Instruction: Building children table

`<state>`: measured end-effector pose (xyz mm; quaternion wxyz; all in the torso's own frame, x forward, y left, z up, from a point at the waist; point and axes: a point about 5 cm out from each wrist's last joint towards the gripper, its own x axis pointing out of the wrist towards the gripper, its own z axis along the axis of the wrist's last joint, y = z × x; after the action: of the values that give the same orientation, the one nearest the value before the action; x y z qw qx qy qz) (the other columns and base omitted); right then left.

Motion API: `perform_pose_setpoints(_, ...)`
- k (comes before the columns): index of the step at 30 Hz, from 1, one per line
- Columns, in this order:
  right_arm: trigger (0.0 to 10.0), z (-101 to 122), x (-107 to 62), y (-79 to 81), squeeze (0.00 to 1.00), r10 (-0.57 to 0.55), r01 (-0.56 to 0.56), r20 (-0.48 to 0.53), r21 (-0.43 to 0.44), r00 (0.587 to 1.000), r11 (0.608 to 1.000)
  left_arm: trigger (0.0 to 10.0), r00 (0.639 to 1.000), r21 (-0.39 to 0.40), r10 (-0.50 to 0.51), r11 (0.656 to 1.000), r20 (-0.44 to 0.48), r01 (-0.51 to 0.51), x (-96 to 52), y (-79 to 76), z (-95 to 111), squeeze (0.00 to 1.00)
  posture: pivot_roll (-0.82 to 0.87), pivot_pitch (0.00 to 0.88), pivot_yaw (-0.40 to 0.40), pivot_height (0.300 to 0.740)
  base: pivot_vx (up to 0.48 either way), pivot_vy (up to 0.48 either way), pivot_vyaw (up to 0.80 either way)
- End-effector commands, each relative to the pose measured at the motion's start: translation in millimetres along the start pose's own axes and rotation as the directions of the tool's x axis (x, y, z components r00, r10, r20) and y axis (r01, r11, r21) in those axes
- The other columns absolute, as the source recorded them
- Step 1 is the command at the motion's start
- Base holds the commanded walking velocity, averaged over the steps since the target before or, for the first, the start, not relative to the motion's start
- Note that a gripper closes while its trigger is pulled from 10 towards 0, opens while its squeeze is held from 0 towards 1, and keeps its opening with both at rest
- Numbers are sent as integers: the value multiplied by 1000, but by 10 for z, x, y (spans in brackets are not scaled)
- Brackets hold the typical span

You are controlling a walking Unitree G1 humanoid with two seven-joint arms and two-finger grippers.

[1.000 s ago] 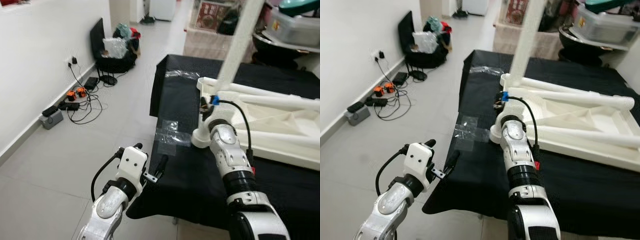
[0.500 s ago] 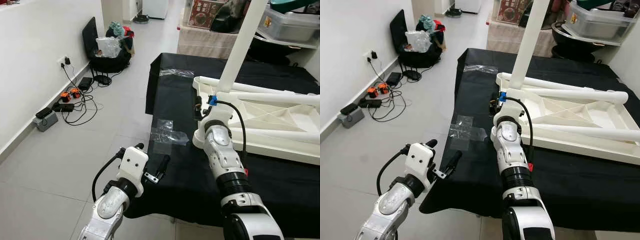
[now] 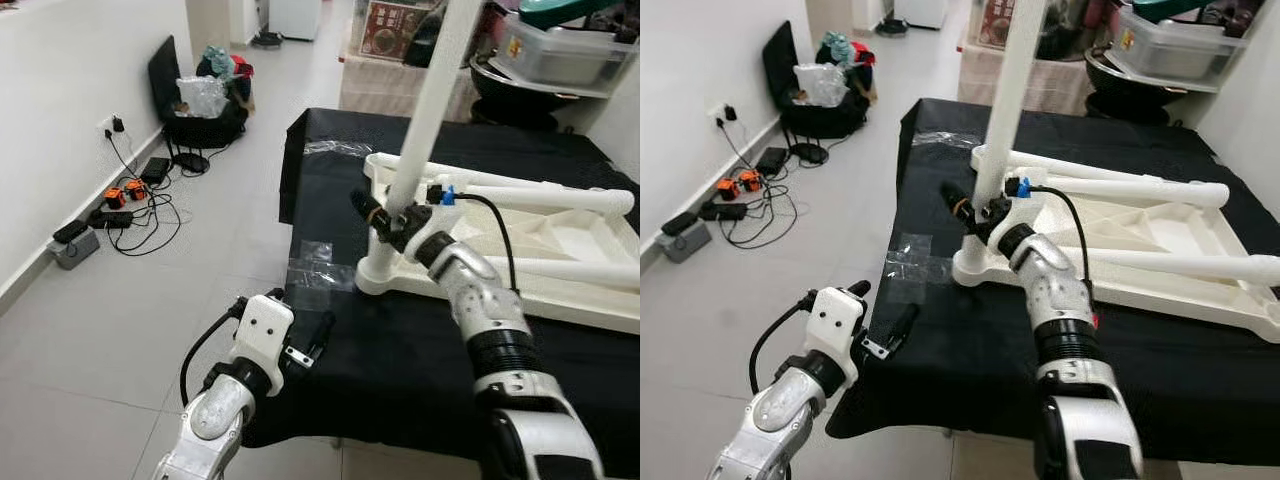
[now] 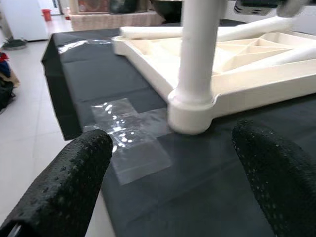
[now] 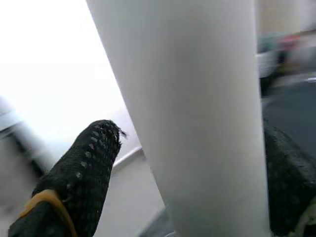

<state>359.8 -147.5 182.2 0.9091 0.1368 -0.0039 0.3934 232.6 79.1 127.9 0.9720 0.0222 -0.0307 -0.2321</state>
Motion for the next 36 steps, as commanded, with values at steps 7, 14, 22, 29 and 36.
perform_pose_setpoints(7, 10000, -227, 34, 411, 0, 415, -411, -136, 64, 899, 910, 10000, 1000, -7, -7, 1000, -12, 7, 2, -31, -29, 0, 51, 0, -95, 740, 0, 0, 0)
perform_pose_setpoints(14, 0, -207, 161, 340, 0, 335, -335, -102, 22, 937, 942, 10000, 1000, -7, -7, 1000, -12, 7, -4, -39, -33, 0, 58, 0, -102, 740, 0, 0, 0)
perform_pose_setpoints(22, 0, -98, 328, 60, 0, -134, 127, -50, -124, 990, 984, 10000, 1000, -6, -10, 1000, -13, 10, -8, -40, -37, 0, 57, 0, -101, 740, 0, 0, 0)
perform_pose_setpoints(29, 0, -93, 344, -37, 0, -474, 466, -9, -162, 881, 870, 10000, 1000, -6, -10, 1000, -14, 10, -5, -37, -35, 0, 53, 0, -98, 740, 0, 0, 0)
perform_pose_setpoints(36, 10000, -247, 454, 196, 0, -601, 597, 13, -139, 799, 790, 10000, 1000, -6, -9, 1000, -12, 9, 5, -39, -28, 0, 50, 0, -102, 740, 0, 0, 0)
